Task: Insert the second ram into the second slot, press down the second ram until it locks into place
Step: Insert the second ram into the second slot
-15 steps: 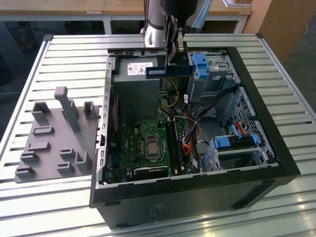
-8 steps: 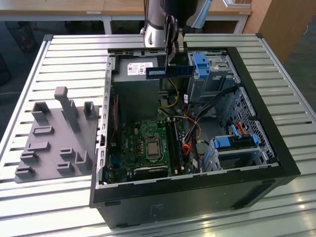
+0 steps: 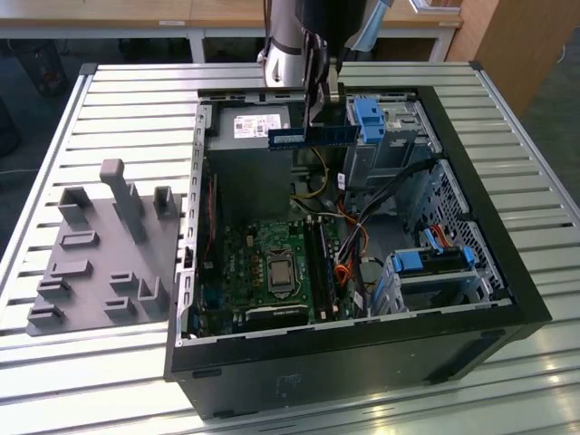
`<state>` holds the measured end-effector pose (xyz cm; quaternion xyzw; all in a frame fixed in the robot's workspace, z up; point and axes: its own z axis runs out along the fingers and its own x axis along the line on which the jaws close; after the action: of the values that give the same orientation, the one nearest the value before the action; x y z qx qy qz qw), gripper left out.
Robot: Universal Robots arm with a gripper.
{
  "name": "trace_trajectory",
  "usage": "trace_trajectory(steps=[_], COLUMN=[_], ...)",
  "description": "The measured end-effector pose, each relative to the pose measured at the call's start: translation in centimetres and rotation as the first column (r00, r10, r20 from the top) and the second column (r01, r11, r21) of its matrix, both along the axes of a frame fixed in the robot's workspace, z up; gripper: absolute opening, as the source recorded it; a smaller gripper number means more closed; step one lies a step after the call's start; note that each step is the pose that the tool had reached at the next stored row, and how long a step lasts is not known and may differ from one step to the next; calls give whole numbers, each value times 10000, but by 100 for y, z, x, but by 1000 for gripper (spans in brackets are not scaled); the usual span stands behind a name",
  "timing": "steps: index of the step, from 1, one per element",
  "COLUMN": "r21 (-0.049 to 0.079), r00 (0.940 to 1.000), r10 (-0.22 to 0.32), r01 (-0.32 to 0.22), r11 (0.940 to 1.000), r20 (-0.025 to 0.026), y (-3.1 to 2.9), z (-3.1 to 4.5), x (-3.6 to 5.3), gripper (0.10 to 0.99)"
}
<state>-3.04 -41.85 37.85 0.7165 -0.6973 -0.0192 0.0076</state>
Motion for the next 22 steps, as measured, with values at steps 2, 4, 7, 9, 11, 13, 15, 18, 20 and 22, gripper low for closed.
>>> trace_trajectory(steps=[2, 4, 7, 9, 11, 13, 15, 18, 20, 22], r21=[1, -1, 0, 0, -1, 0, 0, 0, 0, -1], r00=[10000, 10000, 10000, 10000, 10000, 10000, 10000, 10000, 10000, 10000], r10=[0, 0, -1, -1, -1, -1, 0, 1, -1, 0], r01=[0, 0, 1, 1, 1, 1, 0, -1, 1, 0], r11=[10000, 10000, 10000, 10000, 10000, 10000, 10000, 10000, 10000, 10000], r20=[0, -1, -1, -1, -1, -1, -3, -5, -5, -6], y=[-20, -36, -59, -73, -87, -99, -107, -125, -141, -160], z=[-1, -1, -2, -3, -3, -5, -6, -8, -9, -10], x=[0, 0, 0, 0, 0, 0, 0, 0, 0, 0], gripper=[137, 137, 137, 137, 137, 137, 137, 137, 137, 137])
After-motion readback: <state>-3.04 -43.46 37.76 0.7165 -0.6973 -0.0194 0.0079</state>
